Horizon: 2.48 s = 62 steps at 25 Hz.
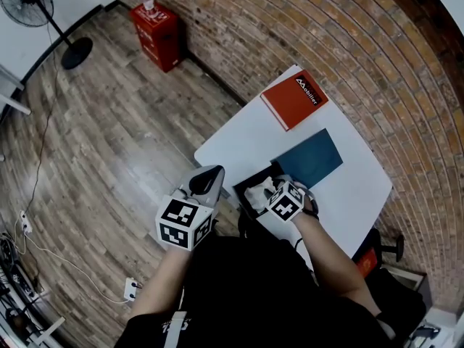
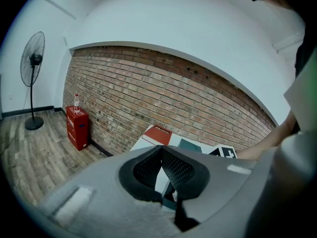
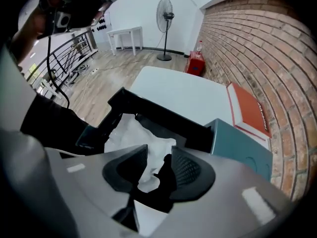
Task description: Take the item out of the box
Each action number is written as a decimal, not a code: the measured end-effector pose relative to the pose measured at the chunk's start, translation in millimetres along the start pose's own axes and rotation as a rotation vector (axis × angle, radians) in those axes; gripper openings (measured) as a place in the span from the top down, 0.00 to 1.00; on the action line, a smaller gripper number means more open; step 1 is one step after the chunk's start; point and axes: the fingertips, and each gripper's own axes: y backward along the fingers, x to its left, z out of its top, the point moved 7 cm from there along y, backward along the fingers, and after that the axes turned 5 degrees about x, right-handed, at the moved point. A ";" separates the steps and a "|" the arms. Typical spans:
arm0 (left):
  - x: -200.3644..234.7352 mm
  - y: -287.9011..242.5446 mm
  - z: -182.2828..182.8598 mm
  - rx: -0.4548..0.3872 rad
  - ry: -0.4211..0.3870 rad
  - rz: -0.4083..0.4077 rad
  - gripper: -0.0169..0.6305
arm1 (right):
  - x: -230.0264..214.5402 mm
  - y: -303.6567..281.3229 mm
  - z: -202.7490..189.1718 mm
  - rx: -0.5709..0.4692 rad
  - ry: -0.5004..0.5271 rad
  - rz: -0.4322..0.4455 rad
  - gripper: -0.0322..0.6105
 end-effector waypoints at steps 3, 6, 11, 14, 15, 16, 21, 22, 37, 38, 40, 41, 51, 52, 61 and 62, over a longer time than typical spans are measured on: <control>-0.1 3.1 -2.6 0.004 0.005 0.006 0.97 | 2.4 -4.2 -1.6 0.025 0.064 -0.034 0.77; -1.9 6.0 -7.0 0.009 0.020 0.008 0.97 | 6.3 -7.6 -4.5 0.030 0.118 -0.068 0.82; -11.1 9.1 -8.4 0.012 0.020 0.001 0.97 | 6.6 -7.4 -7.6 -0.005 0.167 -0.125 0.89; -17.8 14.7 -8.9 0.014 0.010 -0.002 0.97 | 3.2 -1.1 -8.5 -0.065 0.111 -0.118 0.90; -19.9 17.2 -8.6 0.014 0.005 -0.002 0.97 | 1.2 3.1 -8.8 -0.091 0.073 -0.104 0.90; -21.7 20.0 -8.4 0.013 -0.001 -0.003 0.97 | -0.5 8.3 -8.9 -0.119 0.032 -0.088 0.90; -24.0 36.3 -12.5 0.003 -0.016 -0.005 0.97 | 0.3 40.4 -8.4 -0.249 -0.095 -0.075 0.93; -24.2 39.6 -13.0 0.000 -0.019 -0.009 0.97 | 2.0 46.2 -8.5 -0.267 -0.114 -0.080 0.93; -35.8 70.0 4.0 -0.076 -0.096 -0.040 0.97 | -5.8 138.8 -10.0 -0.604 -0.394 -0.117 0.93; -38.2 68.2 6.2 -0.079 -0.100 -0.037 0.97 | -7.5 144.0 -10.3 -0.628 -0.399 -0.108 0.93; -43.4 62.6 10.9 -0.086 -0.102 -0.032 0.97 | -11.3 154.7 -12.5 -0.677 -0.407 -0.092 0.93; -46.3 59.2 13.5 -0.088 -0.101 -0.031 0.97 | -13.1 160.5 -14.5 -0.701 -0.408 -0.084 0.93; -93.7 13.4 60.0 -0.134 -0.164 -0.013 0.97 | -44.4 203.4 -81.0 -0.837 -0.473 -0.045 0.93; -99.7 8.9 64.5 -0.137 -0.172 -0.014 0.97 | -49.2 207.6 -89.1 -0.853 -0.488 -0.046 0.93; -133.0 -14.4 82.2 -0.135 -0.214 -0.005 0.97 | -55.8 236.7 -127.3 -0.955 -0.492 -0.057 0.93; -134.6 -15.6 83.8 -0.135 -0.217 -0.005 0.97 | -54.5 239.4 -127.8 -0.968 -0.488 -0.053 0.93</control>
